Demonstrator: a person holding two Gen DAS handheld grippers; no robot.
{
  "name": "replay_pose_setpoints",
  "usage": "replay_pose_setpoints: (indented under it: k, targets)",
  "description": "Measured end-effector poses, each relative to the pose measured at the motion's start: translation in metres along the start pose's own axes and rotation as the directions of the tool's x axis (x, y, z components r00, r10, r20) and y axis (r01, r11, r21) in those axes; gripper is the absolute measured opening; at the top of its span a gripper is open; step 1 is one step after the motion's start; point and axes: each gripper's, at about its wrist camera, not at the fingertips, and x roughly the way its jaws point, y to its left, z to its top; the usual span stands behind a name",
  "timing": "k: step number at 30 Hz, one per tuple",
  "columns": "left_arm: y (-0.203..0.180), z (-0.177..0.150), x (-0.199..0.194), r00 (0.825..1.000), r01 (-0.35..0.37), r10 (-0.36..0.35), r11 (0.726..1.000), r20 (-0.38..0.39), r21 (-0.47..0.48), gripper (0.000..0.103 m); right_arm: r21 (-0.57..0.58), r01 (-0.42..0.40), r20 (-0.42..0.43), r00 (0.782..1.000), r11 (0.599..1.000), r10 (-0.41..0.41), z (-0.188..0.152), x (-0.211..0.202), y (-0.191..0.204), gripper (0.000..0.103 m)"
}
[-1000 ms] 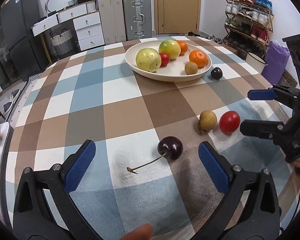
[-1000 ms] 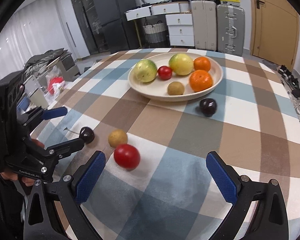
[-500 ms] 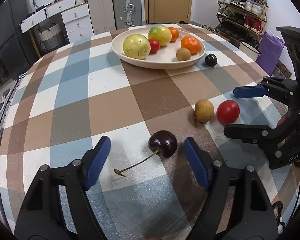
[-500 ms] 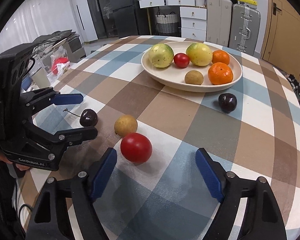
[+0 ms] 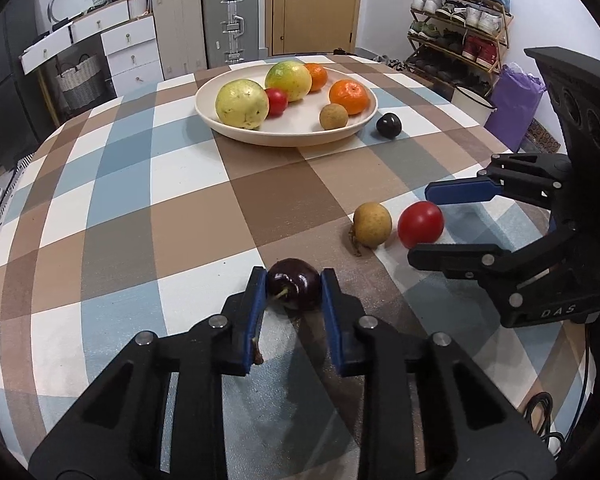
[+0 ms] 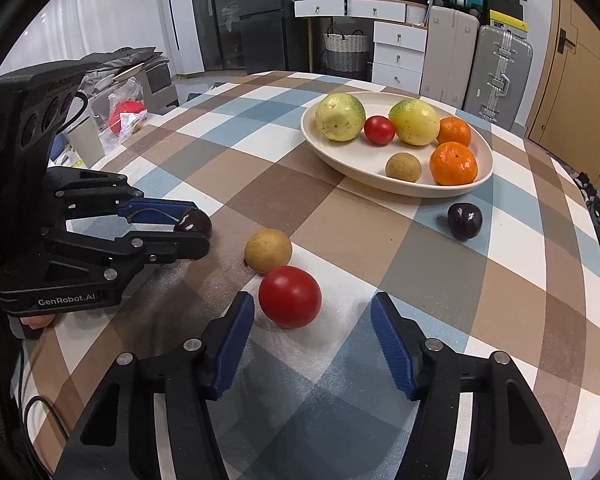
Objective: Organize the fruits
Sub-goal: 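Grasp the dark red cherry with the left gripper while the right gripper grasps the red tomato, then carry the cherry and tomato over the plate with both grippers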
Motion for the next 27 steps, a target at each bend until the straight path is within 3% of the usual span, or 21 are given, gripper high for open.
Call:
replay_pose_setpoints:
  k: [8, 27]
  targets:
    - [0.01, -0.001, -0.005, 1.0, 0.012, -0.011, 0.999, 0.023, -0.051, 0.024, -0.026, -0.018, 0.024, 1.0, 0.999, 0.018, -0.001, -0.005, 0.006, 0.031]
    - [0.013, 0.021, -0.035, 0.988, -0.038, 0.051, 0.995, 0.146, -0.091, 0.024, -0.025, 0.0, 0.094, 0.996, 1.0, 0.002, 0.006, -0.03, 0.002, 0.031]
